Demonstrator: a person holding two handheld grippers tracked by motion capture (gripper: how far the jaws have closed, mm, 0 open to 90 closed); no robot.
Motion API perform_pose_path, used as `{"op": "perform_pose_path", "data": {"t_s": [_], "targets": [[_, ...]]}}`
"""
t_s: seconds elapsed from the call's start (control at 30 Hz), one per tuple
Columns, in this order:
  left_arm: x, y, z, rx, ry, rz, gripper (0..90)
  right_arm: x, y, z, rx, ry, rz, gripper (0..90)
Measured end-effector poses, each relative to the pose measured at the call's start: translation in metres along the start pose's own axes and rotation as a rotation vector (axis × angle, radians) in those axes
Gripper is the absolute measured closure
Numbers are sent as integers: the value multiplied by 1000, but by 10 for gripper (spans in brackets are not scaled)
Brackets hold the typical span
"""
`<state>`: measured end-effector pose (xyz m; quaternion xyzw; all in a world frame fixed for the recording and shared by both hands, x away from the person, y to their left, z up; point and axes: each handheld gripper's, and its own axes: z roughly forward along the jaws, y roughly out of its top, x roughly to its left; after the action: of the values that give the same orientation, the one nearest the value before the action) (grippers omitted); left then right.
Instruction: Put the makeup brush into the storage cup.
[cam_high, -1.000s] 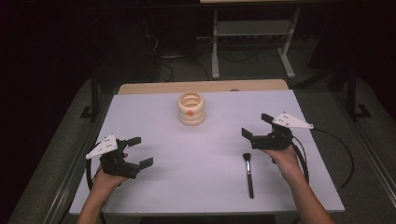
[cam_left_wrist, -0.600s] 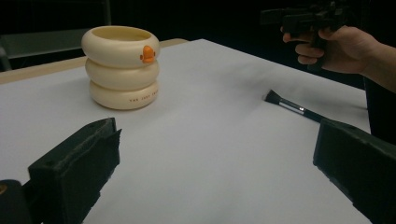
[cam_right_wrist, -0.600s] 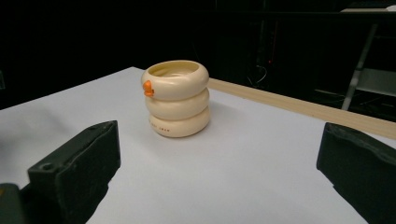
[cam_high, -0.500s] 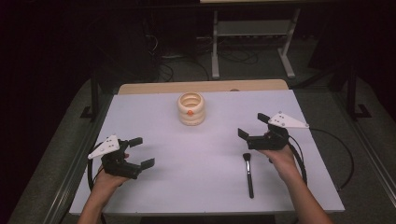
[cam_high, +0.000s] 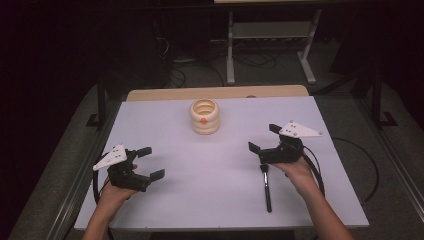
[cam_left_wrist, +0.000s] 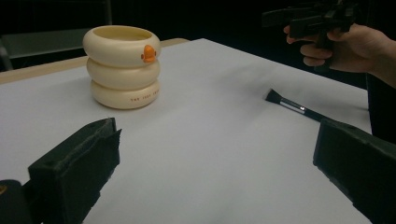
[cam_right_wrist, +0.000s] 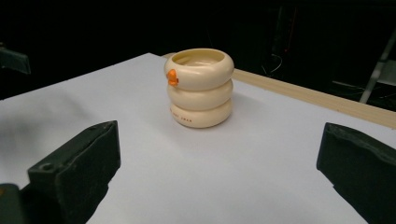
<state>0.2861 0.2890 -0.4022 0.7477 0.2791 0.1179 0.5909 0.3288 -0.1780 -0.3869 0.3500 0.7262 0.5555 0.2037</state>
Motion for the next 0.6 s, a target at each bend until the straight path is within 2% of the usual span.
{"op": "perform_pose_path", "data": {"t_s": [0.27, 0.6], "targets": [[0, 0, 0, 0, 0, 0, 0, 4, 4, -2, 70, -10, -12, 0], [0, 0, 0, 0, -1, -3, 0, 4, 2, -4, 199, -31, 2, 0]]}}
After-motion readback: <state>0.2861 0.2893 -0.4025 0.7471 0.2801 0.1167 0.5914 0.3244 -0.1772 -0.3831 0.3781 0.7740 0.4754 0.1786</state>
